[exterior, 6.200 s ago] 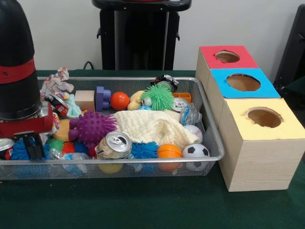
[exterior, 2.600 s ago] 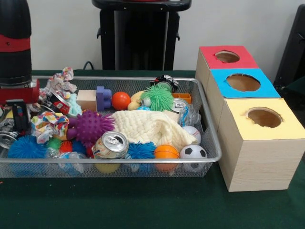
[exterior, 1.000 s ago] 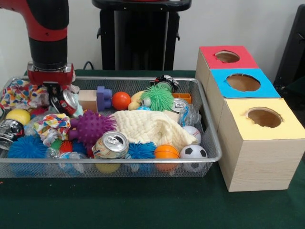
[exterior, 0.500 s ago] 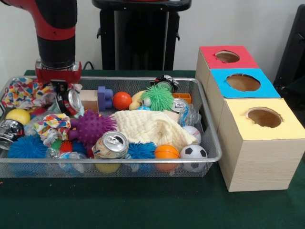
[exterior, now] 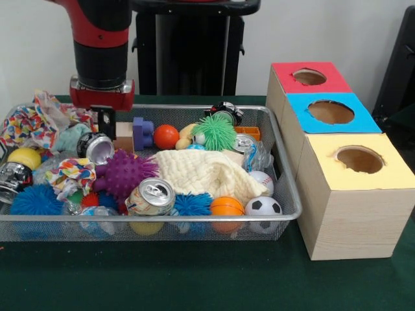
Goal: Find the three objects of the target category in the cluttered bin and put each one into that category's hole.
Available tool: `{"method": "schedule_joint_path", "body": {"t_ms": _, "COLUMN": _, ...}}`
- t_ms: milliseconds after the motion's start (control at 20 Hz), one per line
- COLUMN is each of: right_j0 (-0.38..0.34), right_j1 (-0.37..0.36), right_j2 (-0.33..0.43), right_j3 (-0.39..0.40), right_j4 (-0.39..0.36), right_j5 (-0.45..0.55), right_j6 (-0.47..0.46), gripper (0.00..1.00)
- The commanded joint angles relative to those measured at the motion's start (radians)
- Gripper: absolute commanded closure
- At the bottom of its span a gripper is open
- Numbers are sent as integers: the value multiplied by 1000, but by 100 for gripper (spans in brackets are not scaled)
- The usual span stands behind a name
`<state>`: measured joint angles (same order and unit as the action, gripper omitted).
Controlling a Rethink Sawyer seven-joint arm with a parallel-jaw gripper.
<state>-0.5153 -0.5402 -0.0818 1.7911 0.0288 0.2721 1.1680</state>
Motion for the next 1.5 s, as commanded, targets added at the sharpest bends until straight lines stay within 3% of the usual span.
{"method": "schedule_joint_path", "body": {"t_ms": 50, "right_j0": 69, "right_j1": -26, "right_j2": 12, "right_j3": 127, "right_j4": 144, "right_j5": 83, "right_j6": 390, "gripper": 100}}
{"method": "schedule_joint_path", "body": {"t_ms": 300, "right_j0": 114, "right_j1": -48, "right_j2": 6, "right_j3": 164, "right_j4": 212, "right_j5": 88, "right_j6": 436, "gripper": 100}}
{"method": "schedule_joint_path", "body": {"t_ms": 450, "right_j0": 100, "right_j1": -39, "right_j2": 1, "right_j3": 132, "right_j4": 194, "right_j5": 98, "right_j6": 388, "gripper": 100}}
{"method": "schedule_joint_path", "body": {"t_ms": 750, "right_j0": 4, "right_j1": 55, "right_j2": 16, "right_j3": -80, "right_j4": 114, "right_j5": 229, "right_j6": 220, "gripper": 100}}
{"method": "schedule_joint_path", "body": {"t_ms": 1200, "right_j0": -111, "right_j1": 244, "right_j2": 103, "right_j3": -350, "right_j4": -4, "right_j5": 317, "right_j6": 34, "gripper": 100}}
{"method": "schedule_joint_path", "body": {"t_ms": 1500, "right_j0": -169, "right_j1": 292, "right_j2": 154, "right_j3": -451, "right_j4": -117, "right_j5": 345, "right_j6": -49, "gripper": 100}}
